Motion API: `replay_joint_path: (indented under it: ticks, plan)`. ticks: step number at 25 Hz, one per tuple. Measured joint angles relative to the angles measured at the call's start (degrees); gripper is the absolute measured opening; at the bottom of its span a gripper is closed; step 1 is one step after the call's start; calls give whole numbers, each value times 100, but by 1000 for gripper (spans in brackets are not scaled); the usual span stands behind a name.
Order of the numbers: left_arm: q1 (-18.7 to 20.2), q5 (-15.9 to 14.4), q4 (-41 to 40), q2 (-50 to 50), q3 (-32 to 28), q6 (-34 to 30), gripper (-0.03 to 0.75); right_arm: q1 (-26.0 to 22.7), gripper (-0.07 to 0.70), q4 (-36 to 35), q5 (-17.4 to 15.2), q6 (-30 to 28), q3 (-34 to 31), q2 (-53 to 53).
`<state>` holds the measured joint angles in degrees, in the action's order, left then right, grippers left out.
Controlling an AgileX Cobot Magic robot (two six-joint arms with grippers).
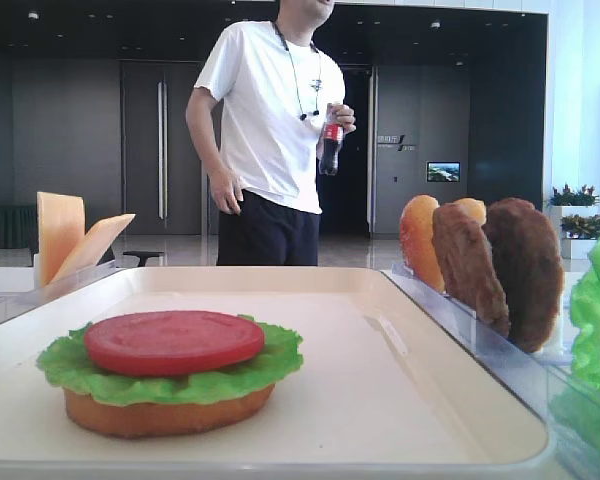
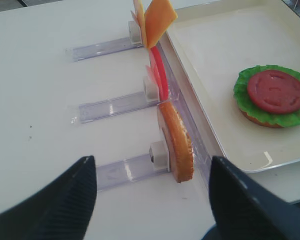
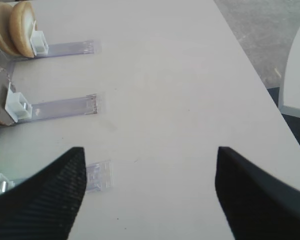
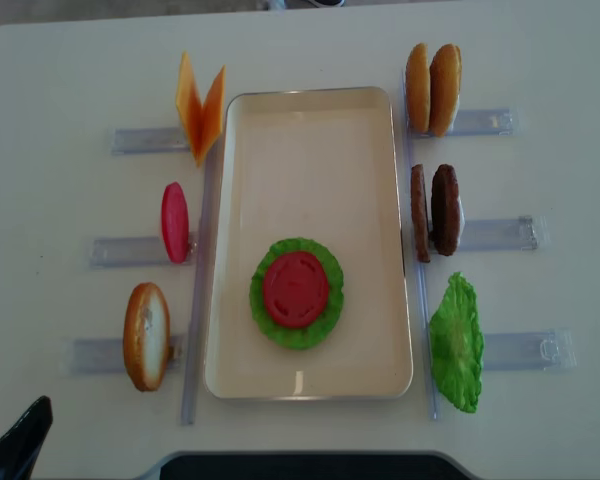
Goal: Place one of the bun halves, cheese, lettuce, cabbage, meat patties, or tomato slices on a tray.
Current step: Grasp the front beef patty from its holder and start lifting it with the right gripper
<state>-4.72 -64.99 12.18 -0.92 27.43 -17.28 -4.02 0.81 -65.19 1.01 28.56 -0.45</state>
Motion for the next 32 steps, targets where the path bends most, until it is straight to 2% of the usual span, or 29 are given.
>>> replay_joint_path:
  ticks: [32]
  plan:
    - [0,0,0,0,0,0,535,0,538,5,0,0,0,0]
